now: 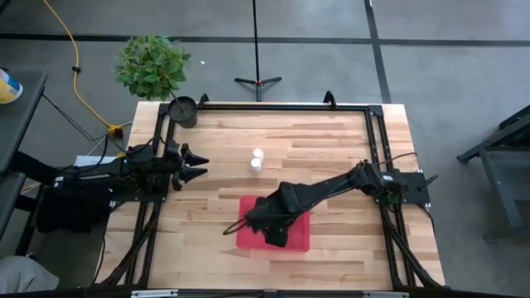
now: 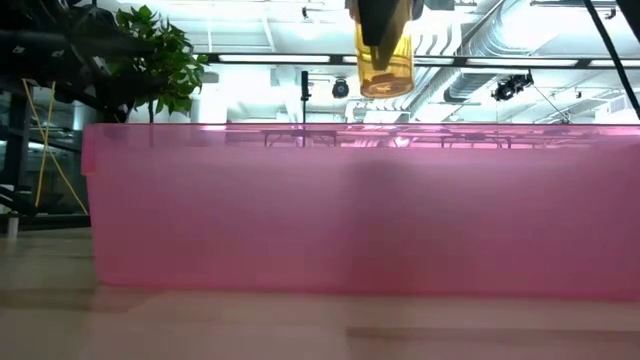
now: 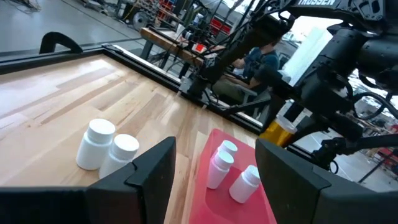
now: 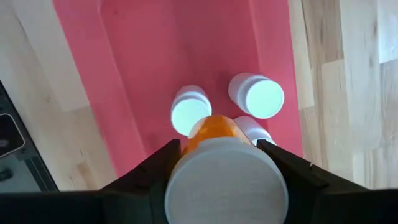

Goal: Pick and place pill bottles into a basket
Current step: Put the orange pill bottle into the bin

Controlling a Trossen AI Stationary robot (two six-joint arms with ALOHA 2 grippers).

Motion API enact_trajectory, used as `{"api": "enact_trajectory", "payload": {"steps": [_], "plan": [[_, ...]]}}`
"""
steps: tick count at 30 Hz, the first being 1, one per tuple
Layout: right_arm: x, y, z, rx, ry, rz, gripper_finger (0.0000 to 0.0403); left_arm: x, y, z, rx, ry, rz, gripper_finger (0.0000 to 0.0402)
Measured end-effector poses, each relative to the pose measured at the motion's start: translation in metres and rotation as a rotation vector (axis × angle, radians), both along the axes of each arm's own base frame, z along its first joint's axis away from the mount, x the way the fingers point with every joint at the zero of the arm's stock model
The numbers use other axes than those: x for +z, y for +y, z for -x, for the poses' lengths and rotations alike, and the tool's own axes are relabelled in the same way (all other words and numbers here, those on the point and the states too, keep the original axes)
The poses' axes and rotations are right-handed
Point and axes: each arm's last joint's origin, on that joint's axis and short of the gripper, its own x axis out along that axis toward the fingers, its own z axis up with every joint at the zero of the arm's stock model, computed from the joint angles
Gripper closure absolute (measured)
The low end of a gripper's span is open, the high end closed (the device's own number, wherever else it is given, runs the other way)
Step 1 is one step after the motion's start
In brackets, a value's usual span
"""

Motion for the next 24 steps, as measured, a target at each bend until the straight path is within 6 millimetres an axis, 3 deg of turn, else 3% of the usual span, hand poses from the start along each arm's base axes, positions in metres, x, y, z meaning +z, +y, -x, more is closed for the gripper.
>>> {"api": "enact_trajectory", "payload": {"steps": [9,16,24], "plan": [[-0.009,0.011,0.005,0.016,0.026,0.032,0.0222,0.000,0.000,0.000,-0.002,0.001,0.000,0.0149],[-0.032,0.022,0.013,-0.013,0.114,0.056,0.0206,0.000,0.000,0.000,-0.010,0.001,0.000,0.0149],[-0.063,0.034,0.025,-0.071,0.199,0.111,0.0222,0.000,0.000,0.000,-0.010,0.004,0.000,0.0149]]}}
